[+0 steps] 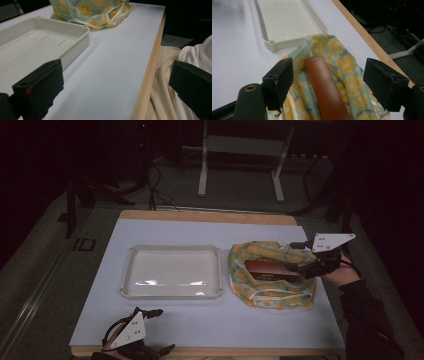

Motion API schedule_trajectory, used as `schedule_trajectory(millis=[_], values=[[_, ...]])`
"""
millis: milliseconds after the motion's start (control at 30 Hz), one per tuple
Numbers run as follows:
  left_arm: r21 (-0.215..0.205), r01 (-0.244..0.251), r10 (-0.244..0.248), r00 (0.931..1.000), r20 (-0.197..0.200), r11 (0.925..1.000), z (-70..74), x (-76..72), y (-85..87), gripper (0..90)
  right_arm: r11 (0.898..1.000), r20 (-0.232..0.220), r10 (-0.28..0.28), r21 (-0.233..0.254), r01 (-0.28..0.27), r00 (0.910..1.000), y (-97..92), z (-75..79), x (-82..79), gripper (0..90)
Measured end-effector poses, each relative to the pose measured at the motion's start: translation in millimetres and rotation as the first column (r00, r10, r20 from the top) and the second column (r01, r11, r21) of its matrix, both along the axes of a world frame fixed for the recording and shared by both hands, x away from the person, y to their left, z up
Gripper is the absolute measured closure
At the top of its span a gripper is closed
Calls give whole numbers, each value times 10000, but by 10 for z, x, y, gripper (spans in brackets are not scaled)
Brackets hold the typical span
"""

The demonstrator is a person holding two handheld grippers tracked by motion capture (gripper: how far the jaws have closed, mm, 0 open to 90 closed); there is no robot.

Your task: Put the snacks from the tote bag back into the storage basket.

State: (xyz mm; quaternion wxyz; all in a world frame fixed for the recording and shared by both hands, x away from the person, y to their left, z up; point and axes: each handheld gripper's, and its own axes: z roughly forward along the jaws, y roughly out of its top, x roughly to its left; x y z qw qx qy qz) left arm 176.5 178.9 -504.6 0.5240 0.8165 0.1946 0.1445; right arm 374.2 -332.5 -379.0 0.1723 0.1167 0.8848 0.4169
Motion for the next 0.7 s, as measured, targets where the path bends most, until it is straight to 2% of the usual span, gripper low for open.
schedule_trajectory(millis=[133,500,700], values=[[30,40,-40,10000,-16,10000,-2,-2,-3,0,9993,-85,-37,-381,34,10000,10,-66,92,281],[80,38,-38,10000,-19,10000,-7,-1,-6,0,9919,-796,-68,-1268,-33,9968,37,-358,303,311],[94,46,-46,10000,-15,9999,-7,-2,-4,0,9852,-1268,-101,-1709,-119,9919,19,-539,382,315]])
